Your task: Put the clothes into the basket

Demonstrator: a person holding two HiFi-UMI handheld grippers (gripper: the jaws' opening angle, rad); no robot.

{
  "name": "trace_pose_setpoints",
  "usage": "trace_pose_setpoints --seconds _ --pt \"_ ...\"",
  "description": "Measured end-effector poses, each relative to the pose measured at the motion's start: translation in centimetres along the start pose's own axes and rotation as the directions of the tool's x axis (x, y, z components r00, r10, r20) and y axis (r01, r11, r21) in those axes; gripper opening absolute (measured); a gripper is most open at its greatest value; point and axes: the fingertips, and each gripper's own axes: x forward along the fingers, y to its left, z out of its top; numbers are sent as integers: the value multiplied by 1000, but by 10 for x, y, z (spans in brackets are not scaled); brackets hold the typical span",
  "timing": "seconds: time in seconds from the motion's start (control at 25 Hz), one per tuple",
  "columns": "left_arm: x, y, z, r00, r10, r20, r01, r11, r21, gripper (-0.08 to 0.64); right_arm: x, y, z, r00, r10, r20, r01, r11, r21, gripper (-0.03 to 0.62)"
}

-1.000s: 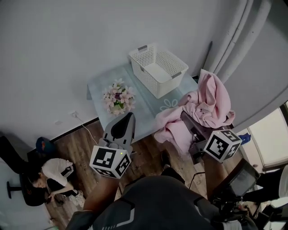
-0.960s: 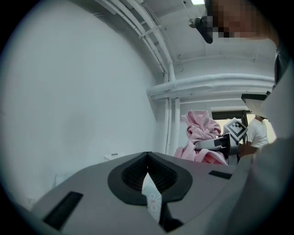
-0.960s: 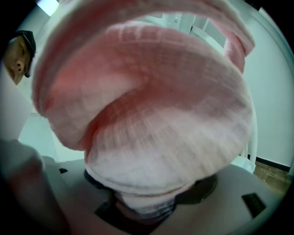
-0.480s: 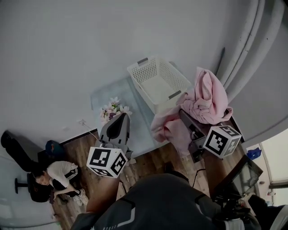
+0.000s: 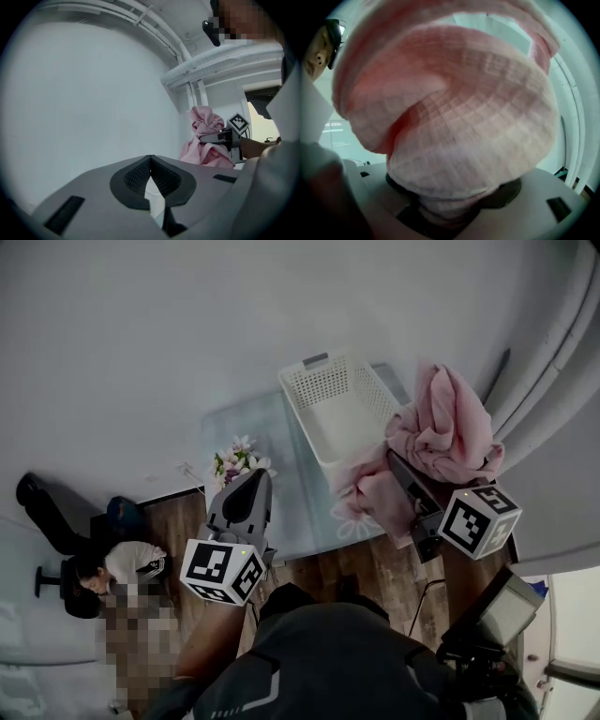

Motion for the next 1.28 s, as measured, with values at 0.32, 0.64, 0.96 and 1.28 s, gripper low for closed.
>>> trace_pose_setpoints --seconds 0.32,0.64,0.96,1.28 --pt "28 23 7 1000 16 0 -16 1000 -11 8 55 -6 28 994 73 -85 -81 992 -98 365" --pt "53 53 19 998 36 43 -36 999 11 7 108 -3 36 986 66 -155 -97 974 -203 365" --pt "87 96 15 998 51 25 -51 999 -6 7 192 -7 23 938 87 -335 -216 904 -370 365" --pt "105 109 -5 998 52 -31 -52 999 4 8 240 -32 -25 834 73 -547 -358 826 -435 365"
